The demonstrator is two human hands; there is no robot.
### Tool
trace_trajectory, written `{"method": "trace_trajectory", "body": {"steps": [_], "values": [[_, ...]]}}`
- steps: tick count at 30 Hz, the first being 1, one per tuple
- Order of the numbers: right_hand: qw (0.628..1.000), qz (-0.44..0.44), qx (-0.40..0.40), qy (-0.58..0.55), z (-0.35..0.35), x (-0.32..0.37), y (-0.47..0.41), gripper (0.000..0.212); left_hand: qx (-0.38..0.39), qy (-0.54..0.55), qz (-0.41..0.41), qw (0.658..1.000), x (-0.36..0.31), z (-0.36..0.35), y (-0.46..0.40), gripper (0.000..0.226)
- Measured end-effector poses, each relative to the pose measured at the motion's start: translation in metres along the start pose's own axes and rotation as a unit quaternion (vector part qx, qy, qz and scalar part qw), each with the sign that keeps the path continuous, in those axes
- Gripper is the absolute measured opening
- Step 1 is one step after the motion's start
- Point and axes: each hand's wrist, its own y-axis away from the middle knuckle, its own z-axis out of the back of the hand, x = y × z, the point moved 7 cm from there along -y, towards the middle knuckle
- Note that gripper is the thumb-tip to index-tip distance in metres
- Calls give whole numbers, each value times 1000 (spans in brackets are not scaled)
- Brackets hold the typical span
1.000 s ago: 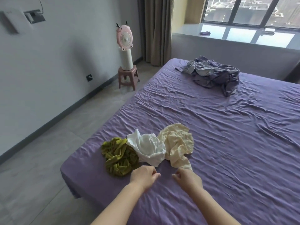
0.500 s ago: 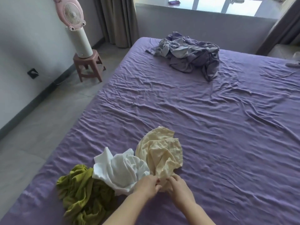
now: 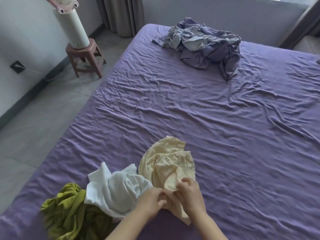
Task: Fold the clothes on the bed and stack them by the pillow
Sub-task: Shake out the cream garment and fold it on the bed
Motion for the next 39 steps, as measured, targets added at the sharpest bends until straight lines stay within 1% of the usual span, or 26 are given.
{"method": "trace_trajectory", "body": {"steps": [1,3,4,6,8,10,12,13,15,16,17,19,20,22,24,25,26,28,29,31,33,34,35,37,38,39], "values": [[999,27,-18,-24,15,6,0,15,-12,8,-4,1000,-7,7,4,39],[995,65,-38,-66,52,22,2,17,-38,39,-19,998,-24,22,15,48],[992,67,-40,-103,73,30,4,16,-51,63,-32,996,-35,30,21,53],[977,60,-48,-199,114,46,16,7,-72,113,-60,989,-61,46,37,60],[956,49,-72,-280,153,57,30,16,-100,146,-93,980,-90,63,57,69],[940,64,-107,-316,188,69,48,17,-144,159,-116,970,-117,77,80,83],[930,87,-141,-327,221,82,68,16,-195,160,-111,961,-139,90,106,86],[921,98,-157,-342,237,88,79,16,-212,163,-107,958,-148,95,119,77],[897,108,-186,-387,268,94,102,15,-243,170,-113,948,-164,110,148,35],[886,117,-196,-403,282,96,112,15,-254,186,-120,942,-172,119,164,23],[881,132,-211,-403,296,100,124,15,-260,213,-135,932,-179,128,181,26],[885,168,-252,-353,322,108,148,12,-261,278,-177,908,-193,146,214,42],[885,191,-268,-329,332,115,162,14,-256,305,-200,895,-201,155,231,46],[881,258,-264,-295,345,132,194,39,-250,347,-228,875,-213,174,265,34],[881,342,-227,-236,344,152,228,68,-237,375,-250,861,-227,191,295,21],[882,375,-205,-197,339,161,246,78,-233,380,-260,856,-234,198,309,19],[886,393,-185,-163,332,167,262,85,-232,385,-266,853,-241,203,322,19],[901,386,-159,-115,322,174,288,90,-232,397,-265,848,-251,209,344,21],[909,371,-162,-104,320,176,300,88,-229,406,-258,846,-254,209,354,26],[909,342,-203,-124,323,181,323,76,-211,428,-254,841,-259,203,373,37],[888,314,-266,-205,331,186,349,59,-173,457,-277,827,-261,191,396,37],[879,292,-296,-231,335,188,363,48,-146,463,-299,822,-260,183,408,34],[876,266,-320,-243,337,190,374,39,-123,453,-323,822,-257,174,421,35],[880,220,-335,-254,336,196,393,27,-106,392,-366,837,-245,151,446,57],[883,203,-336,-259,333,199,403,23,-121,339,-383,851,-238,141,457,68],[883,191,-338,-264,330,203,413,21,-153,274,-394,864,-230,130,467,73]]}}
